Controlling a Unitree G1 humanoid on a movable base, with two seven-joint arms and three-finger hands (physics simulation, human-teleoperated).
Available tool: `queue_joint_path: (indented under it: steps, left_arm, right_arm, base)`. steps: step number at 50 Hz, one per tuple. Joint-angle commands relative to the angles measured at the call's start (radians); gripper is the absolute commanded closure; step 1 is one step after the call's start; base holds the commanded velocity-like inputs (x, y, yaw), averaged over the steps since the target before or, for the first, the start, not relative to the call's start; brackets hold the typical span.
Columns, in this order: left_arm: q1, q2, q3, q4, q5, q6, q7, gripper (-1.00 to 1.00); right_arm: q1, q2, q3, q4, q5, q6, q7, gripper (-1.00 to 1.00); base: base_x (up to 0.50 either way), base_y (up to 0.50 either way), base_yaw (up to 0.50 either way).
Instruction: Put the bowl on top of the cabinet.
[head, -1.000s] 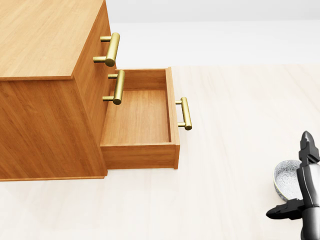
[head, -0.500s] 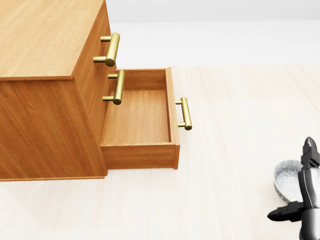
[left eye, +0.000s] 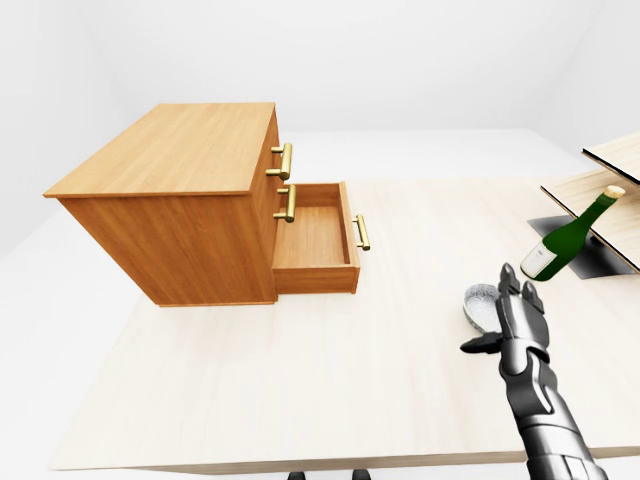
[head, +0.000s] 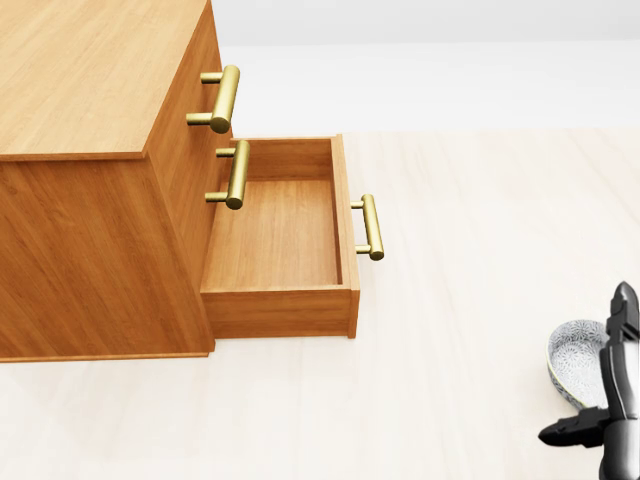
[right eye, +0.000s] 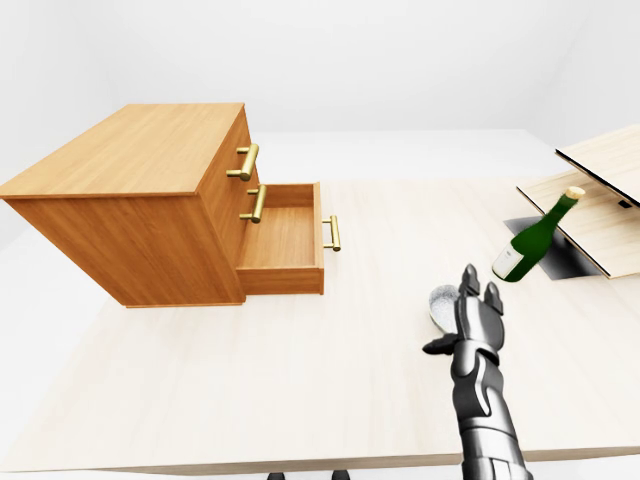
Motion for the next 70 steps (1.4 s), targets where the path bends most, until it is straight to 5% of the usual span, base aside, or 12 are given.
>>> queue_joint_path:
  steps: [1, 29, 30, 31, 32, 51, 70]
  left_arm:
    - [-0.002, 0.004, 0.002, -0.003, -0.006, 0.000, 0.004, -1.00]
    - [-0.001, 0.002, -0.005, 0.002, 0.001, 0.000, 0.004, -1.00]
    - [-0.001, 0.002, -0.004, 0.003, 0.001, 0.000, 0.003, -1.00]
    - [-0.001, 0.002, -0.003, 0.003, 0.001, 0.000, 0.003, -1.00]
    - [-0.001, 0.002, -0.002, 0.003, 0.000, 0.000, 0.002, -1.00]
    - [-0.002, -0.002, -0.007, 0.004, 0.008, 0.000, -0.002, -1.00]
    - [-0.001, 0.006, 0.005, 0.001, -0.010, 0.000, 0.005, -1.00]
  right_arm:
    - [-0.017, -0.010, 0.006, 0.054, 0.008, 0.000, -0.026, -1.00]
    - [-0.024, -0.017, 0.022, 0.104, 0.019, 0.000, -0.047, -1.00]
    - [-0.022, -0.017, 0.021, 0.099, 0.021, 0.000, -0.044, 0.09]
    - [-0.022, -0.016, 0.021, 0.098, 0.021, 0.000, -0.044, 0.09]
    - [-0.026, -0.017, 0.022, 0.108, 0.022, 0.000, -0.047, 1.00]
    - [-0.014, -0.015, 0.015, 0.057, 0.018, 0.000, -0.034, 1.00]
    - [0.007, 0.010, -0.010, -0.185, -0.076, 0.000, 0.087, 1.00]
  base:
    - [0.00, 0.00, 0.00]
    - [0.00, 0.00, 0.00]
    - [0.00, 0.00, 0.00]
    - [0.00, 0.00, 0.00]
    - [0.00, 0.00, 0.00]
    - [0.00, 0.00, 0.00]
    - [0.00, 0.00, 0.00]
